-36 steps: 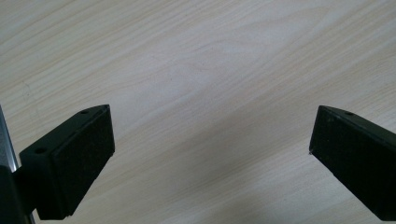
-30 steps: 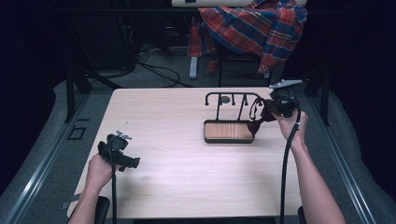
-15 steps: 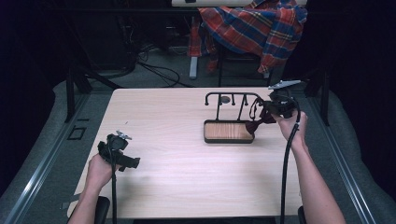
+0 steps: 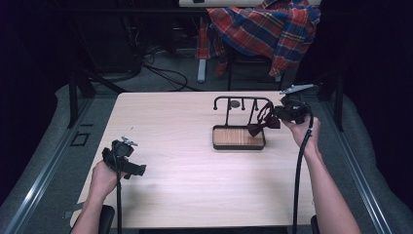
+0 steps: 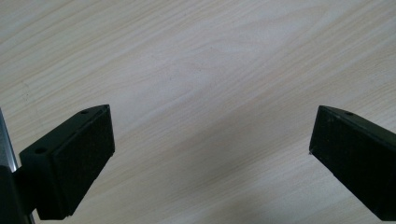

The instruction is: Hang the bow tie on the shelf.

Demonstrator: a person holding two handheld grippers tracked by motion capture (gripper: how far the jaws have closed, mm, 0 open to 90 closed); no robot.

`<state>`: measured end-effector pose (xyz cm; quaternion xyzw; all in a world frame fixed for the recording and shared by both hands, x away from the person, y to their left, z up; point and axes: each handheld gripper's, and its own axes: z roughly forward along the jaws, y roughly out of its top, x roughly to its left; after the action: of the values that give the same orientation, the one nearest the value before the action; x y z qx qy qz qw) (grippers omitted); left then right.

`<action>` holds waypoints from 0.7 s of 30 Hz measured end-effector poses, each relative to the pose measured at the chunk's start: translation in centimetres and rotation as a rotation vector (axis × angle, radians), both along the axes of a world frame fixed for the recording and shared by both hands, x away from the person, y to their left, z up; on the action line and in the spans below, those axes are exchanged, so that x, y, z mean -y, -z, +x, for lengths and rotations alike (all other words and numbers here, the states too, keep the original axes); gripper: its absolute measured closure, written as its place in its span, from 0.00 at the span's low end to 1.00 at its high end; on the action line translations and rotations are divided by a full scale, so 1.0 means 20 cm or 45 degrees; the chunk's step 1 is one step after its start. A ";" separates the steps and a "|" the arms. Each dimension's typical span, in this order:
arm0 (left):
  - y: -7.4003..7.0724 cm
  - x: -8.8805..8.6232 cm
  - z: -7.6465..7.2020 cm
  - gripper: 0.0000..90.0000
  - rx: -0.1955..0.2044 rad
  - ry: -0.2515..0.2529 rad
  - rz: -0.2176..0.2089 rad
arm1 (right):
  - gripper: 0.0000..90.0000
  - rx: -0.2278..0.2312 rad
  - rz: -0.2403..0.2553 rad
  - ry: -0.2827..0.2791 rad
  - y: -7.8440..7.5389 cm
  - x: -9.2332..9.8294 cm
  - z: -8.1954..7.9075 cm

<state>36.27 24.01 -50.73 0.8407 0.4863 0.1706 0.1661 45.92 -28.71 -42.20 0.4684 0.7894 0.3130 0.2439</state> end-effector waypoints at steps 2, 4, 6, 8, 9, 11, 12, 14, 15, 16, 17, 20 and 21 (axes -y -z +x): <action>0.00 0.00 0.00 0.00 0.000 -0.003 -0.002 | 0.82 -0.008 0.000 0.000 0.00 0.01 0.00; 0.00 0.00 0.00 0.00 -0.002 -0.002 -0.001 | 0.81 -0.008 -0.007 0.006 0.00 0.01 0.00; 0.00 -0.01 0.00 0.00 -0.001 -0.002 -0.002 | 0.77 -0.007 -0.011 0.012 -0.01 0.01 -0.01; 0.00 0.00 0.00 0.00 -0.002 -0.003 -0.003 | 0.74 -0.010 -0.015 0.019 -0.01 0.02 -0.02; 0.00 -0.01 0.00 0.00 -0.002 -0.003 -0.003 | 0.72 -0.014 -0.017 0.018 -0.02 0.02 -0.02; 0.00 -0.01 0.00 0.00 0.003 -0.003 -0.002 | 0.67 -0.018 -0.022 0.022 -0.02 0.03 -0.03; 0.00 -0.01 0.00 0.00 0.003 -0.003 -0.003 | 0.64 -0.022 -0.019 0.018 -0.03 0.04 -0.03; 0.00 -0.01 0.00 0.00 0.002 -0.004 -0.003 | 0.62 -0.027 -0.013 0.015 -0.04 0.04 -0.04; 0.00 -0.01 0.00 0.00 0.002 -0.004 -0.003 | 0.62 -0.027 -0.013 0.015 -0.04 0.04 -0.04; 0.00 0.00 0.00 0.00 0.002 -0.003 -0.002 | 0.60 -0.030 -0.020 0.015 -0.05 0.04 -0.06; 0.00 0.00 0.00 0.00 0.002 -0.003 -0.002 | 0.60 -0.030 -0.020 0.015 -0.05 0.04 -0.06; 0.00 -0.01 0.00 0.00 -0.002 -0.005 -0.003 | 0.57 -0.039 -0.033 0.016 -0.06 0.04 -0.08; 0.00 -0.01 0.00 0.00 -0.001 -0.006 -0.003 | 0.56 -0.044 -0.029 0.013 -0.07 0.04 -0.08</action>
<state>36.21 24.16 -50.65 0.8394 0.4885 0.1701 0.1667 44.32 -29.43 -40.86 0.4750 0.7946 0.2946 0.2373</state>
